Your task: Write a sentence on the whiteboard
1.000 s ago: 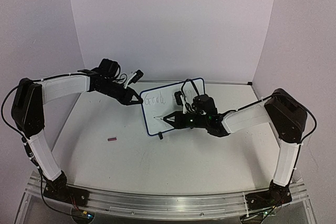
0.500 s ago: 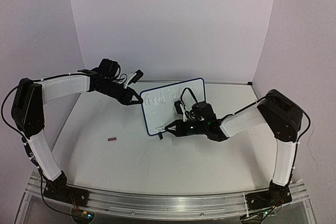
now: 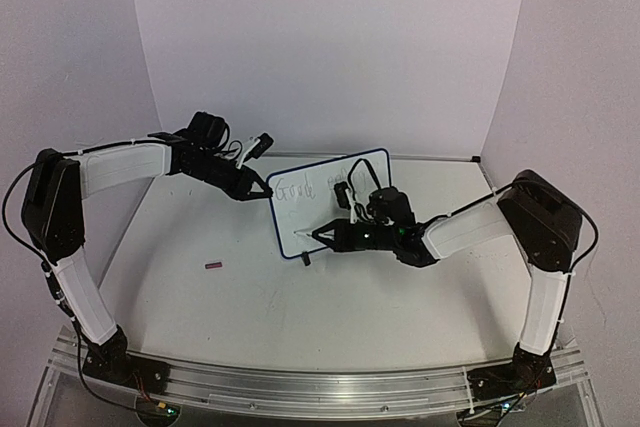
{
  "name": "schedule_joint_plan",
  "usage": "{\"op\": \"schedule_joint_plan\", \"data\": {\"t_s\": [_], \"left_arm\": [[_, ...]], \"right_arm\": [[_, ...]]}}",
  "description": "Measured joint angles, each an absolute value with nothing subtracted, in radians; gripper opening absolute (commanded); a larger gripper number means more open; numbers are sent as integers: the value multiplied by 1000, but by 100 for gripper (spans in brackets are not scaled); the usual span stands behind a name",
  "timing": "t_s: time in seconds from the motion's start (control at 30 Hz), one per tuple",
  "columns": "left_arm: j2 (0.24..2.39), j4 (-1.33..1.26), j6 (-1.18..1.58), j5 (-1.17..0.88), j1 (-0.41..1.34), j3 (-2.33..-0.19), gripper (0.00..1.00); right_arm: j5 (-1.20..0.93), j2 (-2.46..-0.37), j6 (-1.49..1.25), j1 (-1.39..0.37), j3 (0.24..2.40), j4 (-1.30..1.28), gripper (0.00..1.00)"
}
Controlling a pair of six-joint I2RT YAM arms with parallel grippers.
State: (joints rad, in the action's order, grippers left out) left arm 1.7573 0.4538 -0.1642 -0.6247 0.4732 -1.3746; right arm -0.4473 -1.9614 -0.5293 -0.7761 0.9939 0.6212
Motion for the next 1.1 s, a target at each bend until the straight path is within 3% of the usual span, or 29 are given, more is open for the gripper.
{"op": "schedule_joint_plan", "data": {"t_s": [1.1], "left_arm": [[1759, 454, -164, -625, 474, -1376, 0]], "right_arm": [[-364, -1944, -504, -802, 1021, 587, 0]]}}
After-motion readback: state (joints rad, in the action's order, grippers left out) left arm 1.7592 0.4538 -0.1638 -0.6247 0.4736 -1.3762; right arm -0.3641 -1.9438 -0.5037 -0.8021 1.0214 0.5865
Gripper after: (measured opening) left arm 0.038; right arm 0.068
